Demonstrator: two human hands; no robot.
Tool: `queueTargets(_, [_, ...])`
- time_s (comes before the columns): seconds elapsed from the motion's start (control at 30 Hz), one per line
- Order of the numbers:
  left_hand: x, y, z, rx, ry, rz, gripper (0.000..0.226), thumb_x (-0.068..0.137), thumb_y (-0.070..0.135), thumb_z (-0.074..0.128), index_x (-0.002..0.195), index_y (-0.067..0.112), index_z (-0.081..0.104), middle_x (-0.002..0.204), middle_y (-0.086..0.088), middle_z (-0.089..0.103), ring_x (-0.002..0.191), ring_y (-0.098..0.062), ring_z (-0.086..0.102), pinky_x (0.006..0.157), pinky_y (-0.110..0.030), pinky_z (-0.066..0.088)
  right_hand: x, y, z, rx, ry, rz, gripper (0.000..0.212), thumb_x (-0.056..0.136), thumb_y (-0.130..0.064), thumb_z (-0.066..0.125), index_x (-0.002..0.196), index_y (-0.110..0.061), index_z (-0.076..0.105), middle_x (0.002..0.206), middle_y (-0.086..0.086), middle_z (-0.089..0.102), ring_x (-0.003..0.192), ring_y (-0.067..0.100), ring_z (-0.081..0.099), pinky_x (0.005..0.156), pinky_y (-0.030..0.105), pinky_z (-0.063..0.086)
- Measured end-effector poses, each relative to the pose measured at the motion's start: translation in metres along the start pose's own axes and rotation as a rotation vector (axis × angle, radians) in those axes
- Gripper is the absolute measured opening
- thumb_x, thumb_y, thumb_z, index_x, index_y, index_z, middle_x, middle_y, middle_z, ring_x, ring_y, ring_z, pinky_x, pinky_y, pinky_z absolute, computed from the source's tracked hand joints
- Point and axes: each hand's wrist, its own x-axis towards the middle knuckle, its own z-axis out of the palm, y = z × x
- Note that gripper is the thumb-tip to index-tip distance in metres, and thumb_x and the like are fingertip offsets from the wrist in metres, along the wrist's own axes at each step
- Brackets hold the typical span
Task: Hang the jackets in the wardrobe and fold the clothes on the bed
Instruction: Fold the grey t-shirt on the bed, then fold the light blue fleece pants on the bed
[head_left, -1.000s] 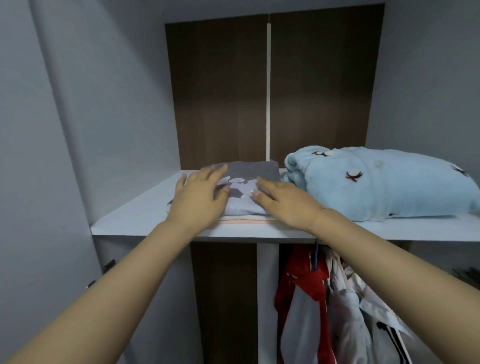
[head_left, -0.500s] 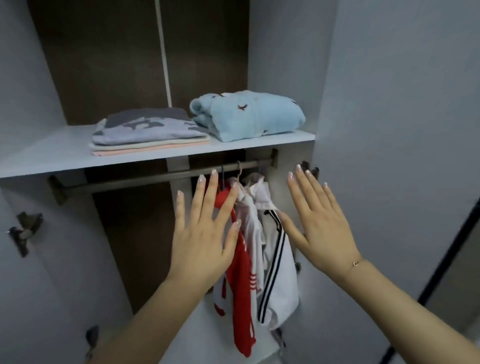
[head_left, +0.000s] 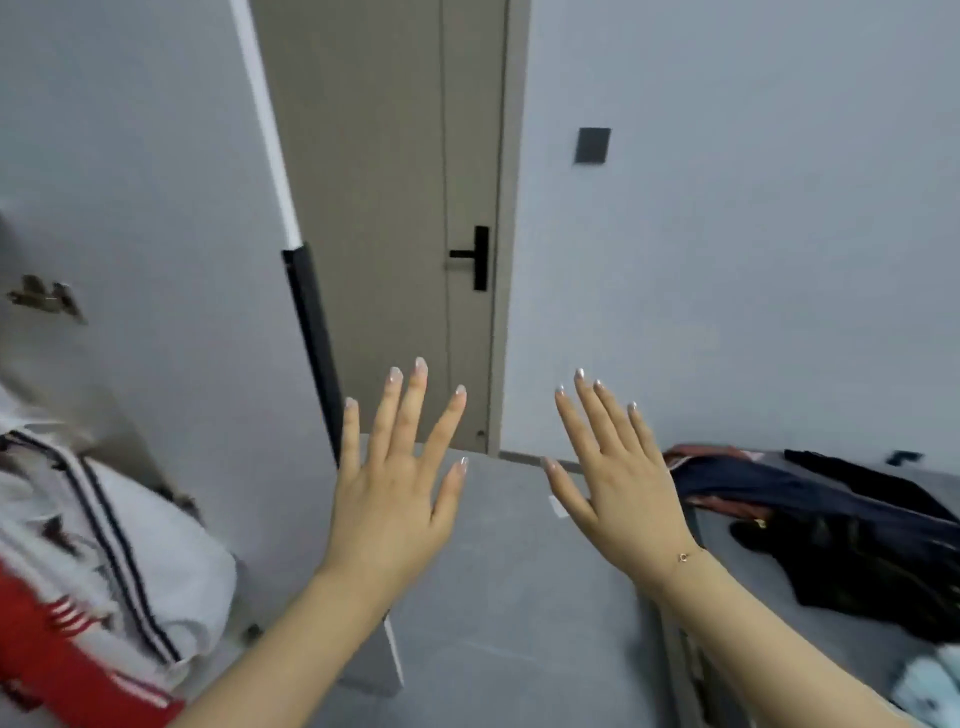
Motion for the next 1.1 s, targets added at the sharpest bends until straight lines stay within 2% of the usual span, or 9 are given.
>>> queueTargets(0.13, [0.049,0.116,0.054,-0.157,-0.068,0.204,0.06,0.099,0.044,0.027,0.156,0.027,0.017,0.165,-0.008,0.0,0.152,-0.025,0.002,0.118,-0.058,0.011,-0.052,0.109,-0.01,-0.096,-0.029,0.219,0.065,0.098,-0.051,0.025,0.155,-0.02,0.017,0.163,0.002,0.007,0.15,0.019,0.008,0.122,0.042,0.011])
queueTargets(0.23, [0.08,0.217,0.1,-0.241,-0.116,0.328,0.061,0.098,0.044,0.029,0.155,0.027,0.02,0.164,-0.009,0.004,0.152,-0.026,0.006,0.118,-0.057,0.012,-0.093,0.199,-0.014,-0.136,-0.041,0.378,0.064,0.097,-0.049,0.029,0.152,-0.016,0.029,0.16,0.006,0.021,0.148,0.023,0.019,0.119,0.046,0.02])
queueTargets(0.4, [0.11,0.352,0.16,-0.324,-0.223,0.466,0.062,0.098,0.044,0.027,0.156,0.027,0.016,0.165,-0.008,0.003,0.152,-0.025,0.005,0.118,-0.057,0.017,-0.159,0.319,-0.01,-0.163,-0.104,0.53,0.064,0.1,-0.049,0.029,0.155,-0.019,0.015,0.163,0.002,0.005,0.15,0.018,0.003,0.122,0.042,0.011])
queueTargets(0.53, [0.13,0.448,0.2,-0.383,-0.332,0.57,0.063,0.099,0.046,0.025,0.157,0.026,0.012,0.165,-0.008,0.002,0.152,-0.024,0.001,0.12,-0.054,0.01,-0.204,0.399,-0.005,-0.139,-0.141,0.679,0.063,0.101,-0.043,0.037,0.155,-0.02,0.015,0.163,0.002,0.006,0.15,0.018,0.004,0.122,0.042,0.012])
queueTargets(0.67, [0.147,0.515,0.243,-0.409,-0.423,0.644,0.062,0.098,0.046,0.024,0.156,0.027,0.013,0.165,-0.008,0.0,0.152,-0.024,0.0,0.121,-0.053,0.008,-0.231,0.459,0.01,-0.148,-0.211,0.773,0.062,0.101,-0.041,0.041,0.154,-0.018,0.02,0.162,0.004,0.013,0.15,0.021,0.012,0.121,0.043,0.016])
queueTargets(0.8, [0.167,0.569,0.3,-0.447,-0.522,0.727,0.062,0.098,0.047,0.022,0.156,0.026,0.015,0.164,-0.008,0.004,0.151,-0.025,0.006,0.119,-0.054,0.015,-0.245,0.514,0.044,-0.145,-0.271,0.893,0.06,0.103,-0.043,0.028,0.156,-0.021,0.012,0.163,0.001,0.001,0.151,0.017,0.001,0.123,0.038,0.005])
queueTargets(0.9, [0.184,0.616,0.355,-0.501,-0.61,0.814,0.059,0.1,0.045,0.027,0.156,0.027,0.018,0.164,-0.006,0.007,0.151,-0.023,0.004,0.121,-0.05,0.009,-0.247,0.558,0.075,-0.138,-0.28,0.994,0.057,0.102,-0.041,0.035,0.153,-0.018,0.026,0.162,0.004,0.013,0.15,0.021,0.013,0.122,0.038,0.011])
queueTargets(1.0, [0.192,0.665,0.416,-0.54,-0.718,0.931,0.06,0.102,0.042,0.037,0.156,0.026,0.017,0.164,-0.005,0.005,0.151,-0.022,0.001,0.121,-0.048,0.006,-0.257,0.603,0.113,-0.079,-0.257,1.183,0.055,0.102,-0.039,0.04,0.152,-0.017,0.031,0.161,0.004,0.017,0.149,0.021,0.016,0.122,0.037,0.015])
queueTargets(1.1, [0.191,0.714,0.477,-0.533,-0.796,1.052,0.061,0.102,0.043,0.032,0.157,0.027,0.009,0.164,-0.004,-0.002,0.151,-0.02,-0.007,0.121,-0.046,0.002,-0.282,0.65,0.156,0.003,-0.244,1.385,0.055,0.101,-0.037,0.042,0.152,-0.018,0.029,0.162,0.002,0.015,0.148,0.021,0.018,0.12,0.033,0.021])
